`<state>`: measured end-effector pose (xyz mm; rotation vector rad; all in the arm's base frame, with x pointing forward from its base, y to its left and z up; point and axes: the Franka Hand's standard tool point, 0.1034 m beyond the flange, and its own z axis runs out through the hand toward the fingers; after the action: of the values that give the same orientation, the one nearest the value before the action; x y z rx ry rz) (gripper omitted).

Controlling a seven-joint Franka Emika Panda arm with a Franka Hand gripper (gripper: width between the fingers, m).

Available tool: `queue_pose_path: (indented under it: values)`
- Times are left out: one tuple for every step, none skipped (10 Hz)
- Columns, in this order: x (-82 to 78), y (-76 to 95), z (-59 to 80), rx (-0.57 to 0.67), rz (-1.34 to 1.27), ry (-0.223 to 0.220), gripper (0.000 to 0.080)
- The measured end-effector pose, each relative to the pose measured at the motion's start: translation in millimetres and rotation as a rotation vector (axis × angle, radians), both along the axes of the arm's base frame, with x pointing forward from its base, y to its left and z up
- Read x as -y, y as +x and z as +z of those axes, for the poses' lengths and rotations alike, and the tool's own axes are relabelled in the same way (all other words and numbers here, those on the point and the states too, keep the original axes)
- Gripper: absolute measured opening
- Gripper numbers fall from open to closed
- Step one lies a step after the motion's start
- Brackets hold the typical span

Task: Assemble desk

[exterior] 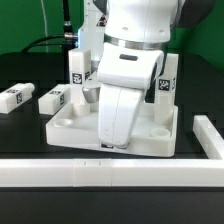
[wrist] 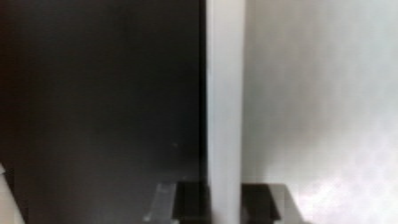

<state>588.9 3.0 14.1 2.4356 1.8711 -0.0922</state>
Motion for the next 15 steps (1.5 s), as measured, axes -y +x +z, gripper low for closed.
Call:
queue_pose_path:
  values:
    - [-5.0,1.8,0.5,0.001,0.022,0.004,0.0063]
    - [-12.1,7.6,1.6,-0.006,0.050,-0.002,0.0063]
    - [-20.5,15.7,1.1,-0.005,0.082,-0.007,0.0063]
    - [-26.4,20.5,0.4,-0.014,0.096,-0.007,0.0063]
    - [-23.5,20.0,0.2,-0.013,0.099,-0.008,0.0063]
    - [-22.1,20.0,0.2,-0.013,0.092,-0.009,0.0063]
    - [-21.0,20.1,0.2,-0.016,0.124,-0.011,0.0063]
    - [-18.4,20.2,0.2,-0.023,0.197,-0.020,0.0063]
    - [-17.9,20.6,0.5,-0.022,0.185,-0.022,0.0063]
    - [-20.0,23.0,1.2,-0.022,0.210,-0.027,0.0063]
    - [-23.6,26.6,3.1,-0.024,0.221,-0.030,0.0063]
    - [-27.2,30.4,4.1,-0.028,0.218,-0.032,0.0063]
    - [-32.2,35.6,3.8,-0.033,0.214,-0.031,0.0063]
    - [-35.6,40.9,3.2,-0.033,0.217,-0.030,0.0063]
    - [-38.9,45.1,2.4,-0.033,0.211,-0.029,0.0063]
